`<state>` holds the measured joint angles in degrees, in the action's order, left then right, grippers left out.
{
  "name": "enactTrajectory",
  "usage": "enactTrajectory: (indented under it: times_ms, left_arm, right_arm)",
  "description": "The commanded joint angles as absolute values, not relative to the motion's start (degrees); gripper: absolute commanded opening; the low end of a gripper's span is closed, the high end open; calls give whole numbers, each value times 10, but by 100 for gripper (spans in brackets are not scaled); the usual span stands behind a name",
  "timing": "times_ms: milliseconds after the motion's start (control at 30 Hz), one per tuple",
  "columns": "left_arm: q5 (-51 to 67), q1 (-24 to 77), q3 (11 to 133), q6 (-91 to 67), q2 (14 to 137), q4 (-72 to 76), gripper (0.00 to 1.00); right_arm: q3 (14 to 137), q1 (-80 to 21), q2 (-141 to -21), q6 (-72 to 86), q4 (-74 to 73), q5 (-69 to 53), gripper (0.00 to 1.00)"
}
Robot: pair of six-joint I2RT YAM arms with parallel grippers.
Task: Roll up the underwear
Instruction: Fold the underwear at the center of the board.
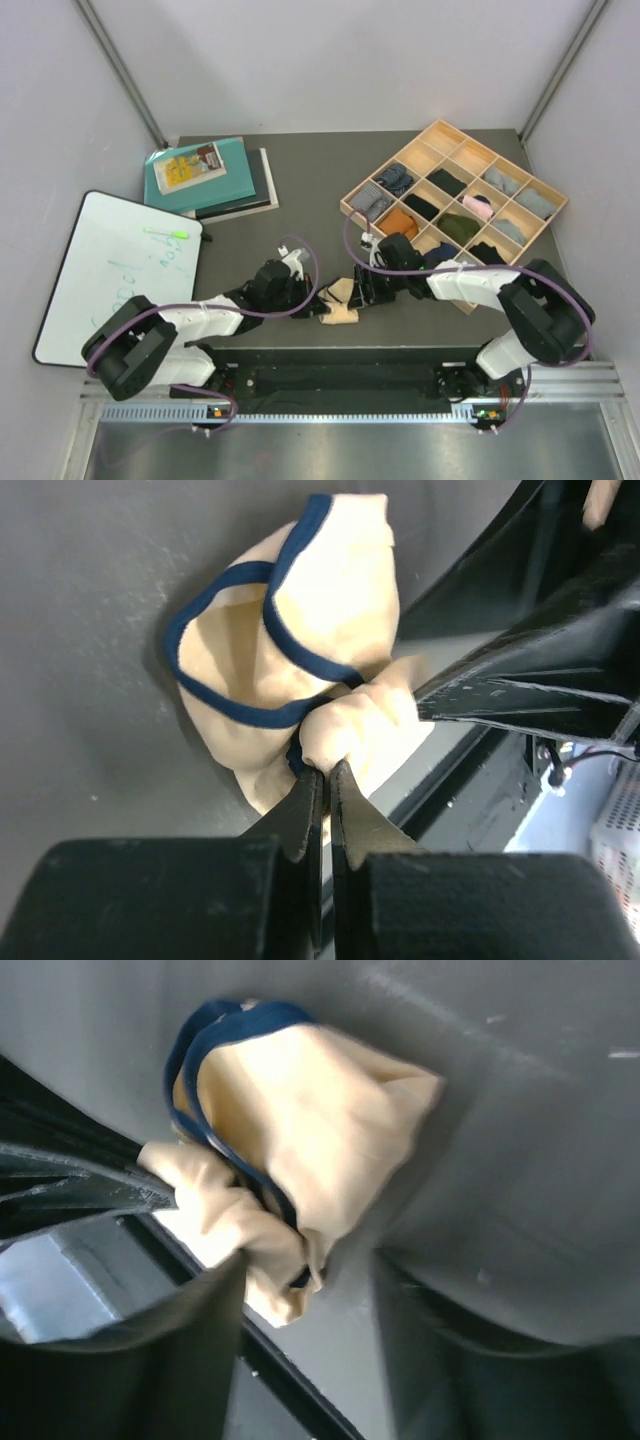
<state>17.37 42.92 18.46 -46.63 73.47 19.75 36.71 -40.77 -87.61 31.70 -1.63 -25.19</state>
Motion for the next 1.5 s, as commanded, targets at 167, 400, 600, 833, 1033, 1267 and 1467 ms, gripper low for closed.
enactTrajectory:
  times_ms: [167,400,600,833,1033,1267,1467]
  left_arm:
    - [189,425,288,-474,731,-2,0]
    - [263,395,319,-486,771,-68,0]
    - [316,369,348,-470,804,-117,0]
    - [354,338,352,-459,822,-134,0]
    - [376,317,345,-451,831,-140,0]
    - [395,304,339,-448,838,-131,0]
    - [409,298,336,-441,843,-130,0]
  right_arm:
    - [396,-420,-730,245,-147,-135,73]
    - [413,-524,-665,193,-135,-13,76]
    - [415,-651,-671,129,-78,98,77]
    - [413,-755,-737,66,-23,147,69]
    - [424,-800,-795,36,-8,169,62]
    - [429,-809,-838,26,-4,191,61]
    - [428,-809,-867,19,11,196,58]
